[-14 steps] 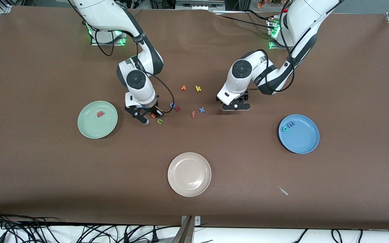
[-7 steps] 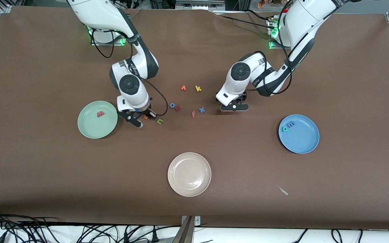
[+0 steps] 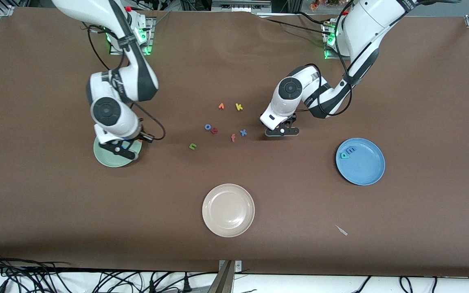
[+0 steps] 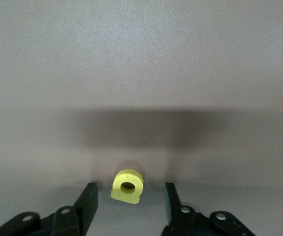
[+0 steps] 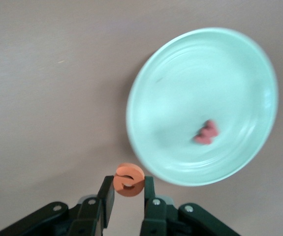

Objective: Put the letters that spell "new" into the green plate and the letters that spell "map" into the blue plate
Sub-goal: 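Carry the orange e to the green plate while the left gripper grasps the yellow a, then drop the yellow a on the blue plate while the right gripper grasps the green u, then drop the green u on the green plate while the left gripper withdraws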

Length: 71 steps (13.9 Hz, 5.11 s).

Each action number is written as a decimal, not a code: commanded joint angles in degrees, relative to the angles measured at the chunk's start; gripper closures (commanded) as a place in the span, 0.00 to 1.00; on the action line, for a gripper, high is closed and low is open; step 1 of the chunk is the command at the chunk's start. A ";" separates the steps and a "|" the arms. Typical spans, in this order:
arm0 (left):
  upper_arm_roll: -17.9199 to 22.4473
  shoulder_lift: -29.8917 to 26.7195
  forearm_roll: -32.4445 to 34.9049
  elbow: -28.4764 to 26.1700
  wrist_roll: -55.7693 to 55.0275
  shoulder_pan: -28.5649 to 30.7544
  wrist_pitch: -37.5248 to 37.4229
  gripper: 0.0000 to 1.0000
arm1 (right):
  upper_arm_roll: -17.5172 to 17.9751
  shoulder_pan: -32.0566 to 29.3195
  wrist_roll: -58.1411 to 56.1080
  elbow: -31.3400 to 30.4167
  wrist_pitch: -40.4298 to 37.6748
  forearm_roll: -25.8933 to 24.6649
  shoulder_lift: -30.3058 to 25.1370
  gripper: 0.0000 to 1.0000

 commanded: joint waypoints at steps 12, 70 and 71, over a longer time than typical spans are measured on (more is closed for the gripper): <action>1.01 1.60 2.32 1.70 -0.32 -0.65 -0.21 0.66 | -2.42 0.77 -3.81 -14.36 16.31 0.32 -3.13 0.30; 32.21 -30.31 -21.93 26.57 55.40 7.61 -49.35 0.00 | -4.16 4.91 -5.33 5.43 -2.22 0.33 3.47 0.84; 32.12 -30.56 -22.11 26.57 55.49 8.05 -49.17 0.00 | -6.09 4.91 -9.11 3.86 -2.41 0.33 1.98 0.84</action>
